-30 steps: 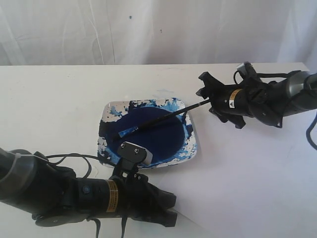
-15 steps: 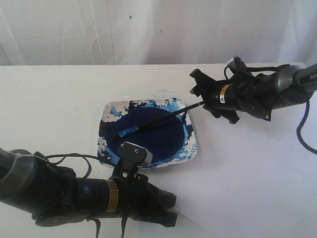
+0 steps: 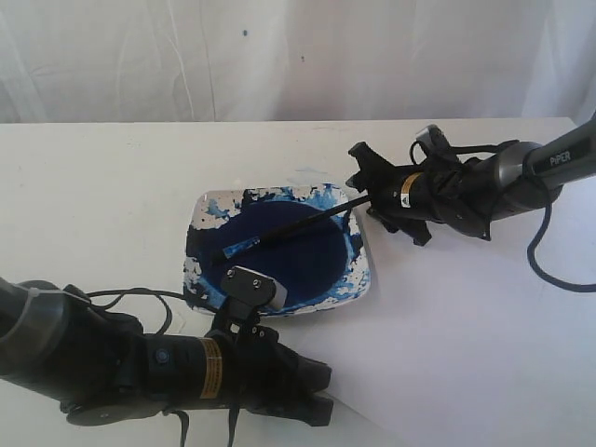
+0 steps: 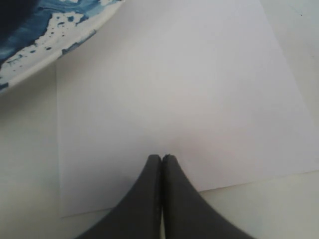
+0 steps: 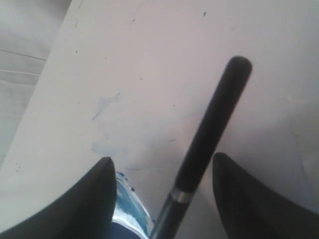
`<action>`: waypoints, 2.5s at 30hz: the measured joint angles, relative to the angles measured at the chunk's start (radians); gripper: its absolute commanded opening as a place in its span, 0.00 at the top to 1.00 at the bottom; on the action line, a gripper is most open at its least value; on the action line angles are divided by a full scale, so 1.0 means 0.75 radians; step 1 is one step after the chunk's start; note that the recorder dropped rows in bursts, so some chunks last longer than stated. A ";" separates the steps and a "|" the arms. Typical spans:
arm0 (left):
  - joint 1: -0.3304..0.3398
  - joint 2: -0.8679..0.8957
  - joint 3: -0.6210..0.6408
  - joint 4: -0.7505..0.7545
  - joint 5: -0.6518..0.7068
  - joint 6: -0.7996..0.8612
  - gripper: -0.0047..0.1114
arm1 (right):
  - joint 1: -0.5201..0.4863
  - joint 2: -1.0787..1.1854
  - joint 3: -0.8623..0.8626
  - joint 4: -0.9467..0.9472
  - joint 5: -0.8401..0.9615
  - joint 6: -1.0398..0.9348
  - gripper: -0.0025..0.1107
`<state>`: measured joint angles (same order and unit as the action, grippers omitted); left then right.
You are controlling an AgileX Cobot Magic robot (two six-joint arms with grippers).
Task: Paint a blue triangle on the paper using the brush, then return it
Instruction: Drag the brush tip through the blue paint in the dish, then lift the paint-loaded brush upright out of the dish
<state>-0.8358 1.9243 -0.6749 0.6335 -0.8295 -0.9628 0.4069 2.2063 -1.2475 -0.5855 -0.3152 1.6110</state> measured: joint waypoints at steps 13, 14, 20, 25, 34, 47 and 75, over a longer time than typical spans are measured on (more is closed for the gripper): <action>0.000 0.000 0.000 0.000 0.002 0.000 0.96 | 0.000 0.053 -0.078 0.002 -0.019 0.017 0.66; 0.000 0.000 0.000 0.000 0.002 0.000 0.96 | 0.000 0.053 -0.078 0.002 -0.019 0.017 0.68; 0.000 0.000 0.000 0.000 0.002 0.000 0.96 | 0.000 0.055 -0.078 0.002 -0.019 0.017 0.77; 0.000 0.000 0.000 0.000 0.002 0.000 0.96 | 0.000 0.056 -0.083 0.011 -0.017 0.020 0.86; 0.000 0.000 0.000 0.003 0.002 0.000 0.96 | 0.000 0.064 -0.088 0.057 -0.051 0.023 0.95; 0.000 0.000 0.000 0.016 0.002 0.000 0.96 | -0.024 0.028 -0.076 0.297 -0.665 -0.410 0.95; 0.000 0.000 0.000 0.022 0.002 0.000 0.96 | -0.251 -0.075 -0.076 0.142 -1.040 -0.612 0.95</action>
<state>-0.8358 1.9243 -0.6749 0.6497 -0.8278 -0.9628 0.2188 2.1499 -1.3043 -0.4791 -1.0949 1.1520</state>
